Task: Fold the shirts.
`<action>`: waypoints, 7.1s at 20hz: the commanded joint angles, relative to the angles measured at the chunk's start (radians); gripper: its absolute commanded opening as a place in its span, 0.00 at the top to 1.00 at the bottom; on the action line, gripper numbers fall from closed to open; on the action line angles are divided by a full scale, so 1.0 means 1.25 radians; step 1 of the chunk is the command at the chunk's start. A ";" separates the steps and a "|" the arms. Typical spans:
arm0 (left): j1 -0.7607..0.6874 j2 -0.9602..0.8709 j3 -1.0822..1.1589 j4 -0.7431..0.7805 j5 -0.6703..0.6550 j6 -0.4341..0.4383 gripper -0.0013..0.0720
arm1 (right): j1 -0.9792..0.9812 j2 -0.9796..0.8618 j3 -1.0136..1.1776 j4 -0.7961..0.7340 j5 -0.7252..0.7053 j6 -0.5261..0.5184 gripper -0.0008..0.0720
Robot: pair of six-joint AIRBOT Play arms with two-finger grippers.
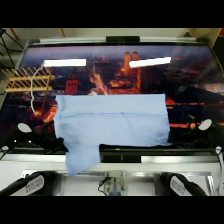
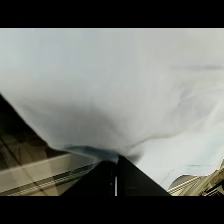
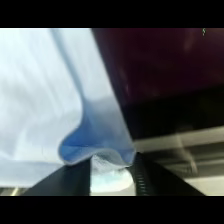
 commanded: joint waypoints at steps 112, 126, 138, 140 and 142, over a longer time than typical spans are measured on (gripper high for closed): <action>-0.048 -0.110 0.914 -0.209 -0.059 -0.045 0.93 | 0.355 -0.480 0.574 0.287 0.095 0.004 0.06; -0.048 -0.110 0.914 -0.209 -0.059 -0.048 0.93 | 0.382 -0.555 0.658 0.558 0.008 -0.258 0.89; -0.048 -0.110 0.914 -0.209 -0.059 -0.049 0.93 | -0.180 -0.493 0.902 0.399 0.016 -0.038 0.89; -0.048 -0.111 0.914 -0.209 -0.059 -0.049 0.93 | -0.257 -0.462 0.902 0.274 0.051 0.020 0.89; -0.054 -0.115 0.914 -0.209 -0.059 -0.048 0.93 | -0.307 -0.443 0.902 0.142 0.120 0.073 0.89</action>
